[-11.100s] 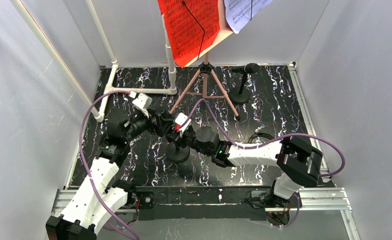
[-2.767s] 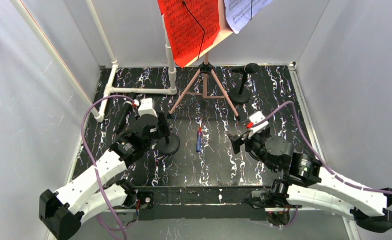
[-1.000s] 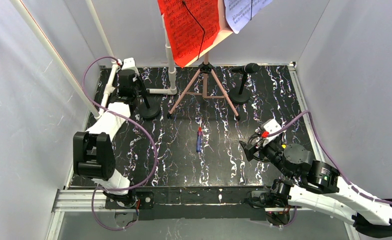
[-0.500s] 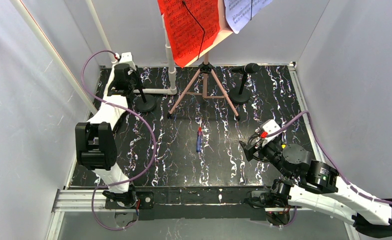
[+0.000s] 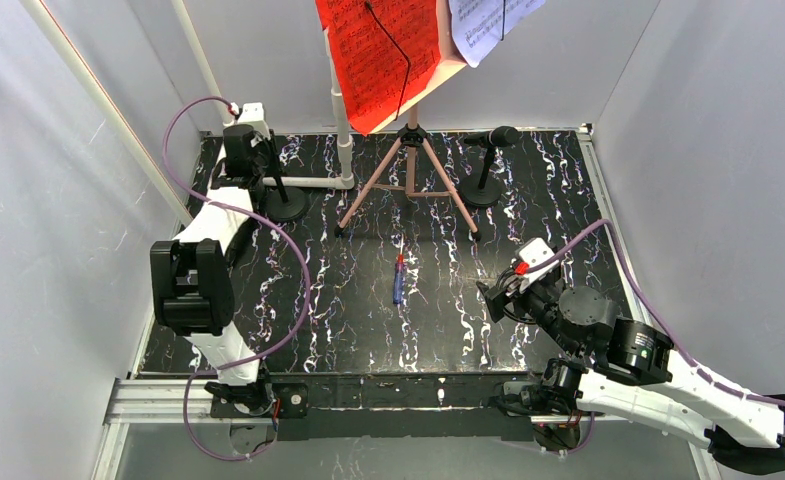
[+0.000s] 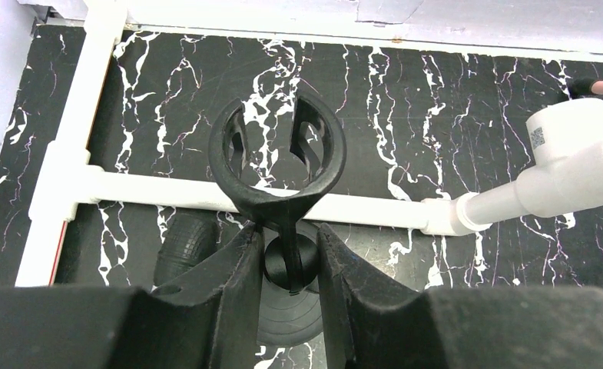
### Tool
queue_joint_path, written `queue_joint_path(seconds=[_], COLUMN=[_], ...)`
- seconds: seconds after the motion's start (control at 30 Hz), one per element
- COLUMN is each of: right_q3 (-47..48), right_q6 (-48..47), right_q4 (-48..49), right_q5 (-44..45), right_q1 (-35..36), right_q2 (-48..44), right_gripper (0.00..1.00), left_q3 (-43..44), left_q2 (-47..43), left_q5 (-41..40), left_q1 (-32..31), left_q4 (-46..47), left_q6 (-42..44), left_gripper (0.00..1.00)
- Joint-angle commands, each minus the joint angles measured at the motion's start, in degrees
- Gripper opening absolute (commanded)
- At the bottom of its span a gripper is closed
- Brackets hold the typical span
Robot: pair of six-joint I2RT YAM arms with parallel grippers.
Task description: Pack up the instrument practice props
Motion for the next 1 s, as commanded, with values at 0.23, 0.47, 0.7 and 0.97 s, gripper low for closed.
queue_joint_path(seconds=[0.23,0.47,0.7,0.97], right_q3=[0.1,0.6,2.7,5.8], right_q6=[-0.5,-0.2,3.2,9.4], right_q4=[2.5,2.1,1.3,1.9], right_q5=[0.4,0.4,0.3,-0.4], right_q1=[0.0,0.0,0.0,0.0], right_q2=[0.2,0.7,4.2,12.9], right_gripper=[0.99,0.99,0.99,0.99], left_q3=[0.9,-3.3,-11.5,-18.1], left_q2=[-2.3,-8.7,-20.9,-36.4], left_q5=[3.3,3.4,3.5,8.0], left_q1=[2.9,2.9,2.9,2.9], left_q4=[1.9,1.8,0.1,-8.6], left_q6=[-0.9,-3.0,-7.4,-12.6], left_gripper=[0.59,0.75,0.79,0.85])
